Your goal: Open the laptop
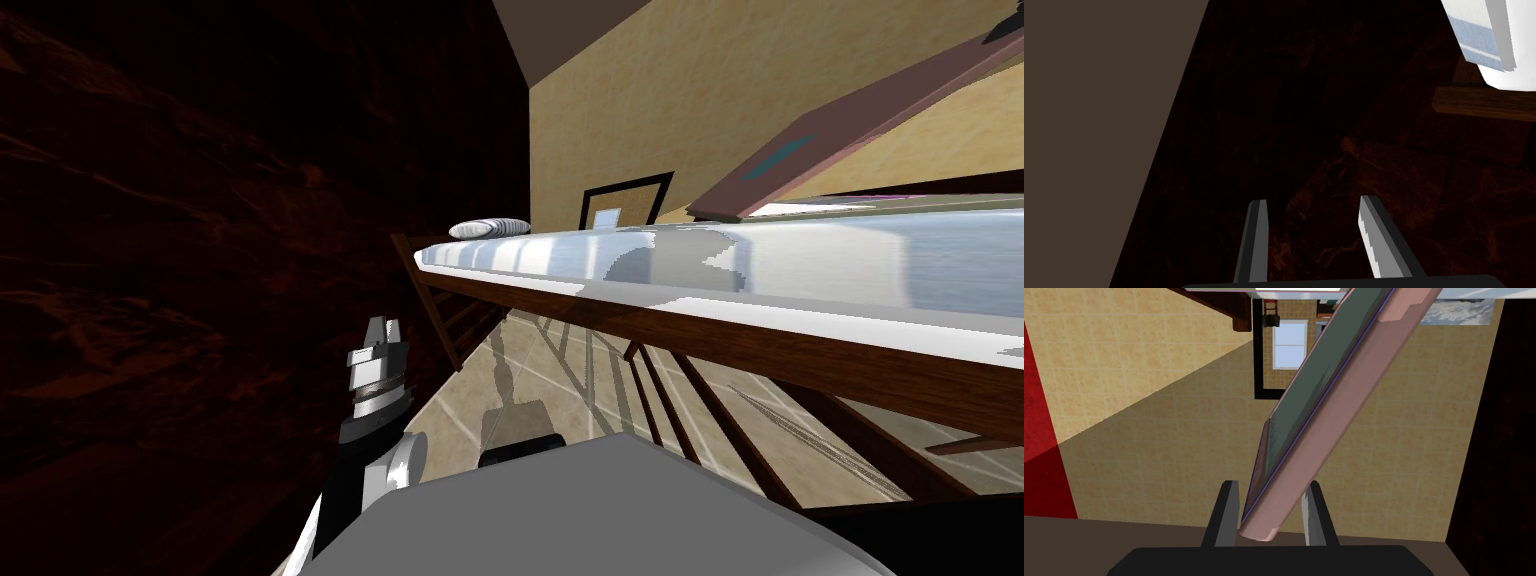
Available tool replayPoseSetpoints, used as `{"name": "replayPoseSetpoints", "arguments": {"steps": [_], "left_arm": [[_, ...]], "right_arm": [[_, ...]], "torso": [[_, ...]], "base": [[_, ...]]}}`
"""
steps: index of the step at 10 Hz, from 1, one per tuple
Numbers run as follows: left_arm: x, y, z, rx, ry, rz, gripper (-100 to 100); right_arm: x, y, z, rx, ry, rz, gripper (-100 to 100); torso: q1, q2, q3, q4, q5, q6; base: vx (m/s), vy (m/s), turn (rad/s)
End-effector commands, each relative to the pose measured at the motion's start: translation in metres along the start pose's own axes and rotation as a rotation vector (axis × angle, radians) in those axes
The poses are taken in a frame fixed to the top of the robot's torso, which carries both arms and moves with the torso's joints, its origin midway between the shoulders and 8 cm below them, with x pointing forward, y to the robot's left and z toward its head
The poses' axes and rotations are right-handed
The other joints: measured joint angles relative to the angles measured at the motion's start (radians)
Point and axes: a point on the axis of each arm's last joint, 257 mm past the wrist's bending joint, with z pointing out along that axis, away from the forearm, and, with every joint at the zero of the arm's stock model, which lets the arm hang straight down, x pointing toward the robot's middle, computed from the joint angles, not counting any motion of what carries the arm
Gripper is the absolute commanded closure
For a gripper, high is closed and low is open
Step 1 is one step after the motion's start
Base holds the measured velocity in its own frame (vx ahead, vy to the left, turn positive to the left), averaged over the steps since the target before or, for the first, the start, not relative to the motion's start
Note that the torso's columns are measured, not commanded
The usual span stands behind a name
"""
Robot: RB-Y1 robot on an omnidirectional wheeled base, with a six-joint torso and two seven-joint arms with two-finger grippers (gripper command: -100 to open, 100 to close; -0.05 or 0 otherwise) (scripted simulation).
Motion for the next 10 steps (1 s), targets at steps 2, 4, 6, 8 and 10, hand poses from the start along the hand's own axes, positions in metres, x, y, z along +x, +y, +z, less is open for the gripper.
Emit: {"name": "replayPoseSetpoints", "arguments": {"steps": [2,4,6,8,10], "left_arm": [[0.000,0.000,0.000,0.000,0.000,0.000,0],[0.000,0.000,0.000,0.000,0.000,0.000,0],[0.000,0.000,0.000,0.000,0.000,0.000,0],[0.000,0.000,0.000,0.000,0.000,0.000,0],[0.000,0.000,0.000,0.000,0.000,0.000,0]], "right_arm": [[0.036,-0.005,0.025,-0.055,0.042,0.158,100],[0.054,-0.006,0.036,-0.081,0.063,0.237,100],[0.063,-0.006,0.042,-0.094,0.074,0.277,100],[0.072,-0.006,0.047,-0.107,0.086,0.317,100],[0.090,-0.006,0.058,-0.132,0.108,0.396,100]], "torso": [[0.000,0.000,0.000,-0.001,-0.003,0.000],[0.001,-0.002,-0.003,-0.003,-0.003,-0.003],[0.004,-0.005,-0.005,-0.004,-0.002,-0.004],[0.006,-0.007,-0.006,-0.005,-0.001,-0.005],[0.007,-0.009,-0.007,-0.006,0.000,-0.007]], "base": [[0.009,-0.014,-0.080],[0.003,-0.008,-0.061],[0.000,-0.003,-0.031],[0.002,-0.003,-0.045],[0.003,-0.008,-0.049]]}}
